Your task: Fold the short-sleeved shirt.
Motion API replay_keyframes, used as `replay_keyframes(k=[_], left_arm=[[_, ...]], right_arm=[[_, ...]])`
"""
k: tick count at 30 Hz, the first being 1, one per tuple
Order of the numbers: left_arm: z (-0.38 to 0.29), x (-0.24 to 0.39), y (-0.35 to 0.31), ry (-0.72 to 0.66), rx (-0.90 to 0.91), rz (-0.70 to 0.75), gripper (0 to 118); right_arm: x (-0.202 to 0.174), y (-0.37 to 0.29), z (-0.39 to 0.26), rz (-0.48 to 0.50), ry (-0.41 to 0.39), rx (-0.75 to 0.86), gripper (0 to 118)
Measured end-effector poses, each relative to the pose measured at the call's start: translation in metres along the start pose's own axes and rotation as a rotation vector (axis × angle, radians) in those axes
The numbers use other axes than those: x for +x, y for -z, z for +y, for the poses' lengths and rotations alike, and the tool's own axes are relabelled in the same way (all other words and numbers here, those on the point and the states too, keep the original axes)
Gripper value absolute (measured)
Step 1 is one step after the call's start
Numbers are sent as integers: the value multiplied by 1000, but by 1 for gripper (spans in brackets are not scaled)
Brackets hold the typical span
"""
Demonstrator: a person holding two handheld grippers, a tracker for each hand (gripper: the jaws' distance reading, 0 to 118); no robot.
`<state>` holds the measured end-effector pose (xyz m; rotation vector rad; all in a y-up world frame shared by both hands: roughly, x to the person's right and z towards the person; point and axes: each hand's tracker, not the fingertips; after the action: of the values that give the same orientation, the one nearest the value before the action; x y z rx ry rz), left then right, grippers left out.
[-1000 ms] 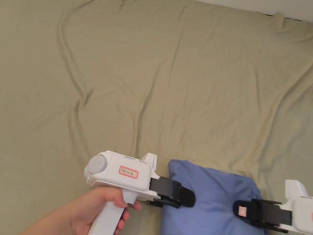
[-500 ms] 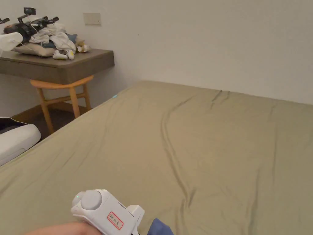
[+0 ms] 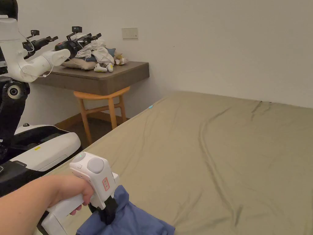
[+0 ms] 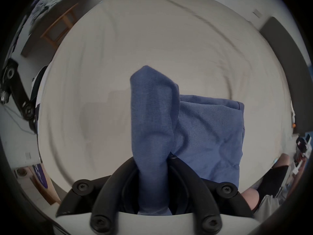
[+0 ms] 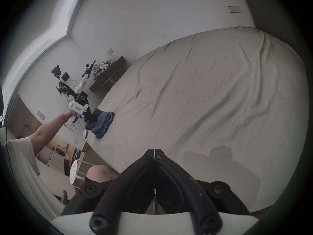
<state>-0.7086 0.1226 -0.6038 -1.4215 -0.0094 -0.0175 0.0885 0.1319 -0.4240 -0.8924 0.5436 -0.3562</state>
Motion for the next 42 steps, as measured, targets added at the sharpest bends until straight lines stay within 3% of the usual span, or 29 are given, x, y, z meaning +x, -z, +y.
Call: replay_keyframes(k=[3, 4, 5, 6, 7, 8, 10, 12, 13, 14, 17, 19, 21, 24, 26, 28, 30, 33, 36, 39, 42], left_arm=[[-2, -9, -5, -38, 6, -12, 19], [-6, -7, -9, -41, 22, 1, 34], [-7, -4, -11, -55, 58, 71, 58], [-9, -4, -16, -46, 89, 112, 97], [-13, -5, -22, -32, 125, 107, 118], [-17, -6, -29, -37, 118, 92, 118], [-18, -3, -54, -109, 179, 48, 108], [-20, 10, -78, -93, 253, 100, 107], [-22, 22, -92, -74, 329, 106, 101], [-23, 36, -102, -82, 378, 117, 87], [-25, 96, -133, -108, 509, 82, 10], [-23, 153, -139, -78, 613, 172, 0], [-25, 207, -146, -3, 756, 183, 0], [-26, 278, -158, -55, 912, -2, 0], [-28, 330, -159, -29, 1009, 14, 0], [-27, 378, -157, -81, 1078, 30, 0], [-32, 423, -154, -102, 1160, -13, 0], [-38, 488, -150, -65, 1199, 2, 0], [-43, 533, -150, -11, 1230, 83, 0], [-46, 549, -159, 9, 1238, 51, 0], [-53, 553, -175, -32, 1264, 32, 0]], right_arm=[[-3, 1, 6, 8, -15, 14, 1], [-5, 2, 8, 7, -48, 6, 1], [-7, 4, 9, 2, -66, -1, 1], [-6, 6, 9, -2, -72, -7, 1], [-4, 8, 10, -3, -78, -12, 1], [-3, 9, 10, -2, -82, -15, 1], [-6, 15, 10, -3, -98, -18, 1], [-2, 19, 11, 4, -110, -21, 1], [-1, 22, 13, 5, -113, -24, 1], [0, 24, 15, 2, -120, -28, 1], [0, 24, 27, -38, -176, -19, 1], [4, 21, 38, -169, -204, 28, 1], [7, 16, 53, -255, -227, 72, 1], [12, 6, 76, -312, -197, 181, 1], [11, 1, 91, -375, -229, 249, 1], [8, 1, 105, -505, -277, 323, 1], [5, 1, 120, -579, -279, 393, 1], [-2, -4, 136, -594, -272, 498, 1], [-19, -14, 148, -601, -338, 531, 1], [-34, -31, 154, -651, -377, 643, 1], [-43, -52, 162, -641, -361, 716, 1]])
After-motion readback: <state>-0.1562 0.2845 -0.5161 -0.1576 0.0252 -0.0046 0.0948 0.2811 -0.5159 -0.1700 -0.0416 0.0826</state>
